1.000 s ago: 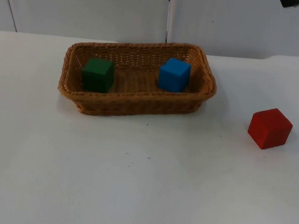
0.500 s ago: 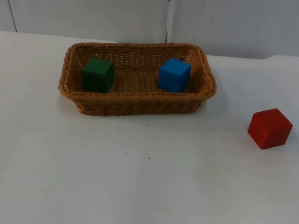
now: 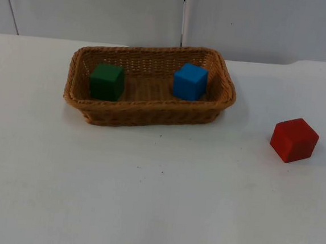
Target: Pick up one cube with each hand and place exactly two cubes into the same basket, leaving the remaining cube outside.
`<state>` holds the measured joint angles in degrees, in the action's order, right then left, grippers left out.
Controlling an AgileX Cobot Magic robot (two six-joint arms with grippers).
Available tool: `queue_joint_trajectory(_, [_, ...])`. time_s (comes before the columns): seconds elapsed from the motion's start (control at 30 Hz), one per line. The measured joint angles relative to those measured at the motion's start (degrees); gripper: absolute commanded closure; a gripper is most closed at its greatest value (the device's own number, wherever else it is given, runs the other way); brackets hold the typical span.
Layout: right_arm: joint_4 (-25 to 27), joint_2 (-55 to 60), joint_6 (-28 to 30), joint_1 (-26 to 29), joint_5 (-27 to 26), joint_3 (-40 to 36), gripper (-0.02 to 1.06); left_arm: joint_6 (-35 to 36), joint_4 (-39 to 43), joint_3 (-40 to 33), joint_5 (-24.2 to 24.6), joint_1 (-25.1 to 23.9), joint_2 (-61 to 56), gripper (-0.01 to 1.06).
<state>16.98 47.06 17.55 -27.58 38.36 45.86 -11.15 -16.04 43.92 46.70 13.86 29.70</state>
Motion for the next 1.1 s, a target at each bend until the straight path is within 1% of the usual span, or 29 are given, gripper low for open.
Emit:
queue_joint_trajectory(0.03, [0.0, 0.0, 0.0, 0.0, 0.0, 0.0, 0.27, 0.0, 0.0, 0.0, 0.0, 0.0, 0.0, 0.32])
queue_joint_trajectory(0.2, [-0.1, -7.9, 0.0, 0.0, 0.2, -2.9, 0.27, -0.4, 1.1, 0.0, 3.7, 0.0, -6.5, 0.32])
queue_joint_trajectory(0.23, [-0.1, -7.9, 0.0, 0.0, 0.2, -2.9, 0.27, -0.4, 1.1, 0.0, 3.7, 0.0, -6.5, 0.32])
queue_joint_trajectory(0.4, [-0.2, -15.1, 0.0, 0.0, 0.3, -7.1, 0.27, -0.4, 2.1, 0.0, 7.1, 0.0, -12.8, 0.32])
queue_joint_trajectory(0.43, [-0.2, -15.1, 0.0, 0.0, 0.3, -7.1, 0.27, -0.4, 2.1, 0.0, 7.1, 0.0, -12.8, 0.32])
queue_joint_trajectory(0.5, [-0.2, -17.6, -0.1, 0.0, 1.3, -8.5, 0.27, -0.4, 2.4, 0.0, 8.7, 0.0, -14.9, 0.32])
queue_joint_trajectory(0.6, [-0.2, -21.2, -0.4, 0.0, 4.6, -9.3, 0.27, -0.4, 2.7, -0.1, 10.5, 0.0, -17.6, 0.32])
queue_joint_trajectory(0.63, [-0.2, -21.2, -0.4, 0.0, 4.6, -9.3, 0.27, -0.4, 2.7, -0.1, 10.5, 0.0, -17.6, 0.32])
queue_joint_trajectory(0.8, [-0.4, -26.1, -1.0, 0.0, 9.3, -9.4, 0.27, 0.0, 2.9, -0.3, 11.3, 0.0, -21.8, 0.32])
queue_joint_trajectory(0.87, [-0.4, -27.1, -1.1, 0.0, 10.0, -9.4, 0.27, 0.0, 2.9, -0.6, 11.4, 0.0, -22.6, 0.32])
queue_joint_trajectory(0.97, [-1.2, -29.7, -1.6, 0.0, 11.5, -9.4, 0.27, 0.4, 3.1, -4.1, 11.4, 0.0, -25.0, 0.32])
queue_joint_trajectory(1.03, [-2.8, -31.6, -3.2, 0.0, 12.5, -9.4, 0.27, 1.5, 3.7, -7.3, 11.4, 0.0, -26.8, 0.32])
queue_joint_trajectory(1.07, [-2.8, -31.6, -3.2, 0.0, 12.5, -9.4, 0.27, 1.5, 3.7, -7.3, 11.4, 0.0, -26.8, 0.32])
queue_joint_trajectory(1.1, [-3.9, -32.4, -4.3, 0.0, 13.0, -9.4, 0.27, 2.5, 4.4, -8.9, 11.6, 0.0, -27.7, 0.32])
